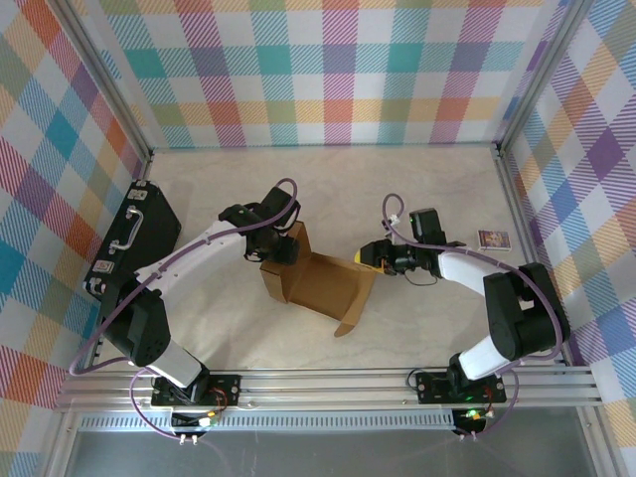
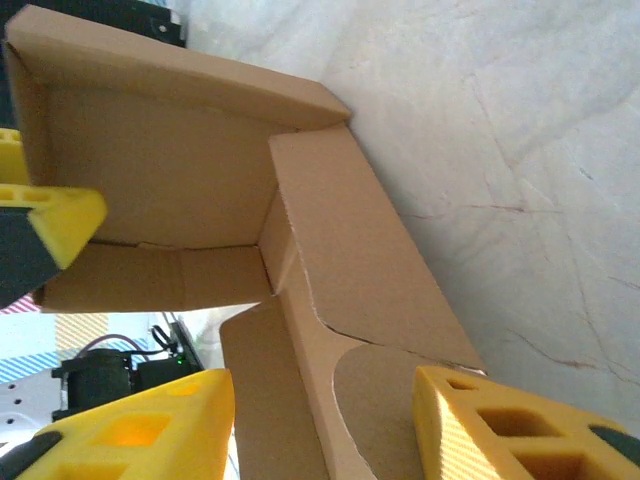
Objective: Fold the paper box
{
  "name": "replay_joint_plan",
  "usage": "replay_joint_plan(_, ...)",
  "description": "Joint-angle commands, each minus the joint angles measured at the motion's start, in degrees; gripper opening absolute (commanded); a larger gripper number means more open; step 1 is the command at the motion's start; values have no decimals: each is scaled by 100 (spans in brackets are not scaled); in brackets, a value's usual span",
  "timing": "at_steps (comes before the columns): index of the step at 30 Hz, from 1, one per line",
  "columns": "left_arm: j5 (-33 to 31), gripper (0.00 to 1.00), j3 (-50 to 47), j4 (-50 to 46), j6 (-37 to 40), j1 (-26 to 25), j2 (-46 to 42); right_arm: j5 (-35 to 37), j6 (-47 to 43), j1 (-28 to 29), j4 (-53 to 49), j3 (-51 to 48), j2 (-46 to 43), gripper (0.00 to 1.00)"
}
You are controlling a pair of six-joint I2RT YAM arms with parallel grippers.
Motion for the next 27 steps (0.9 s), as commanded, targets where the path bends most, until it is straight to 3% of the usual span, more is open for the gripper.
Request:
replay_joint_plan(1, 103, 49, -73, -274, -76, -20, 149, -491, 464, 74, 448, 109, -86, 51)
replay_joint_plan(9, 125, 50, -59, -265, -73, -28, 158, -868, 1711, 74, 1967, -22, 324, 49)
replay_joint_plan(23, 174, 50, -57, -259, -83, -41, 156, -698, 2586, 142, 2502, 662, 822, 47)
replay_joint_plan(27, 118, 50, -46, -305, -75, -46, 146, -548, 2055, 136, 1910, 916, 750, 46)
